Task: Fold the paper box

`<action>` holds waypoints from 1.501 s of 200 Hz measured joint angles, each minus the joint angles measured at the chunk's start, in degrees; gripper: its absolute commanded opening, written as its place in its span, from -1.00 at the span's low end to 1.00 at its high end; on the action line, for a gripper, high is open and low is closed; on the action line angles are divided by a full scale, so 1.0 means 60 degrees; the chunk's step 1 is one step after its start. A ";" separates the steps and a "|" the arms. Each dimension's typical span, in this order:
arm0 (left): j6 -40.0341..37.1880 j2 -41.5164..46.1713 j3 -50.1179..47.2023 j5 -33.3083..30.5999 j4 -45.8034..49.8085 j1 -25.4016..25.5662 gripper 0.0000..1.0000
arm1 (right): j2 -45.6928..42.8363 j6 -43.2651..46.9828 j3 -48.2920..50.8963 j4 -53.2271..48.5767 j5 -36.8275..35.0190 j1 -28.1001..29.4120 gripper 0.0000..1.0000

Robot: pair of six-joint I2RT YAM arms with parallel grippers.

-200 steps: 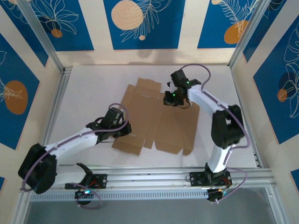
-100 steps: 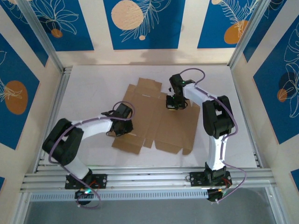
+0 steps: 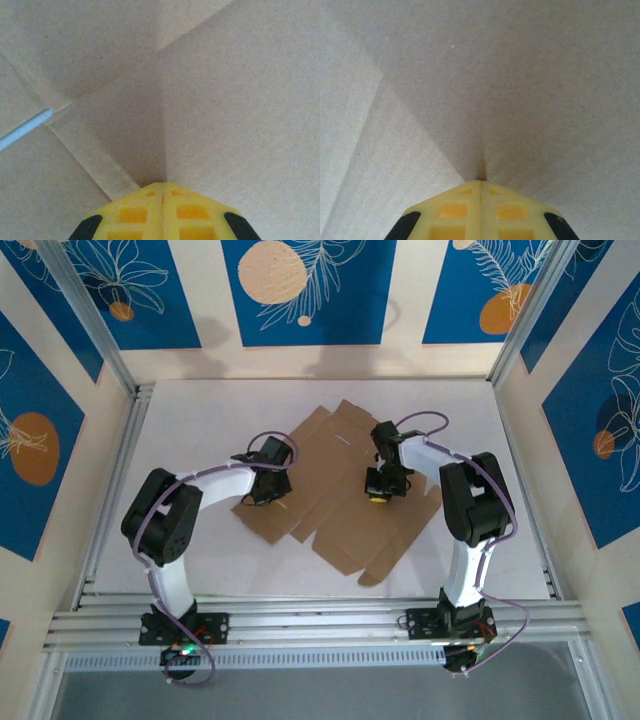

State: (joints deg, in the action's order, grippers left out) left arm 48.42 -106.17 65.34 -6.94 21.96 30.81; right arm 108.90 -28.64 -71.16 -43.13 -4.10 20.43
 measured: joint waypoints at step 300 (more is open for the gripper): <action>-0.0907 0.0528 -0.0761 0.3122 -0.1020 -0.0521 -0.80 | 0.5741 0.3311 -1.0499 -0.0922 0.3129 -0.2812 0.51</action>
State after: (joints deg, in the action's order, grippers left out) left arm 42.98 -103.00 60.77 11.79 15.84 27.68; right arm 143.35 -8.78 -134.15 -48.66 14.68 3.55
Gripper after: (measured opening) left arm 0.102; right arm 0.788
